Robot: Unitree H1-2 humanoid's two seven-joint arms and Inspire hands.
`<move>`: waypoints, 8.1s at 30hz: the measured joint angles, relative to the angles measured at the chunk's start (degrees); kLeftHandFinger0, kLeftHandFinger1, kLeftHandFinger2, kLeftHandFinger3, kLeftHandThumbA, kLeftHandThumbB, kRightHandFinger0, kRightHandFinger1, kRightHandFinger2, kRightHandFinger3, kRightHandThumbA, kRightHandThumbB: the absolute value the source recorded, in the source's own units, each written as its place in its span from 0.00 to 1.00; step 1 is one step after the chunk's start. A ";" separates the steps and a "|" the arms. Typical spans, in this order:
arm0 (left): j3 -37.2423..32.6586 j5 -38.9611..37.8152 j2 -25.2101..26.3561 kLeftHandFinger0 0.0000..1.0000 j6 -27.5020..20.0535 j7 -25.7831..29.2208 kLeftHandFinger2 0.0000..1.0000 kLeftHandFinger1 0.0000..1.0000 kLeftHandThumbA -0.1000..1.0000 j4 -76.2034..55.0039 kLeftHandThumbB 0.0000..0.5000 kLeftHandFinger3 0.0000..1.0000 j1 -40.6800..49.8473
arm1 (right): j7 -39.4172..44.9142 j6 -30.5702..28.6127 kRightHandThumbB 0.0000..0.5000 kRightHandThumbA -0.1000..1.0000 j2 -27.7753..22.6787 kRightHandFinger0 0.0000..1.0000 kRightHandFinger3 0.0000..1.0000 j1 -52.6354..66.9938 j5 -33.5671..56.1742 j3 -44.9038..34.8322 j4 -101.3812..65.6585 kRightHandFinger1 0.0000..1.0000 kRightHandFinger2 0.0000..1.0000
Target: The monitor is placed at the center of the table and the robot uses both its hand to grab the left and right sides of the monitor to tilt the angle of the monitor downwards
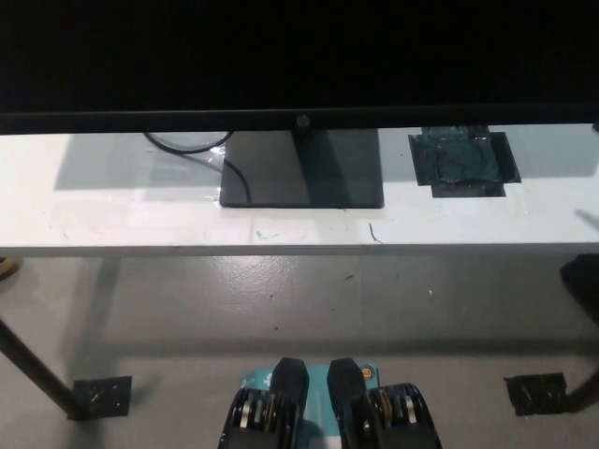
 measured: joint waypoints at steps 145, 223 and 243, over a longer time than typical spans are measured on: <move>-78.07 42.90 -8.38 1.00 -9.55 17.23 1.00 1.00 0.82 70.66 1.00 1.00 -50.61 | -3.15 -0.64 1.00 0.56 -1.92 1.00 1.00 -33.20 -27.30 37.61 53.23 1.00 1.00; -17.99 15.99 -15.18 1.00 -3.19 3.34 1.00 1.00 1.00 -8.36 0.65 1.00 23.54 | -21.34 -0.49 0.97 0.91 -3.10 1.00 1.00 27.57 -23.21 15.96 -24.03 1.00 1.00; -29.20 11.82 -28.83 1.00 -11.90 7.41 1.00 1.00 1.00 -3.44 0.60 1.00 27.05 | -37.78 -7.87 0.75 1.00 15.34 1.00 1.00 32.34 -27.82 33.98 -8.34 1.00 1.00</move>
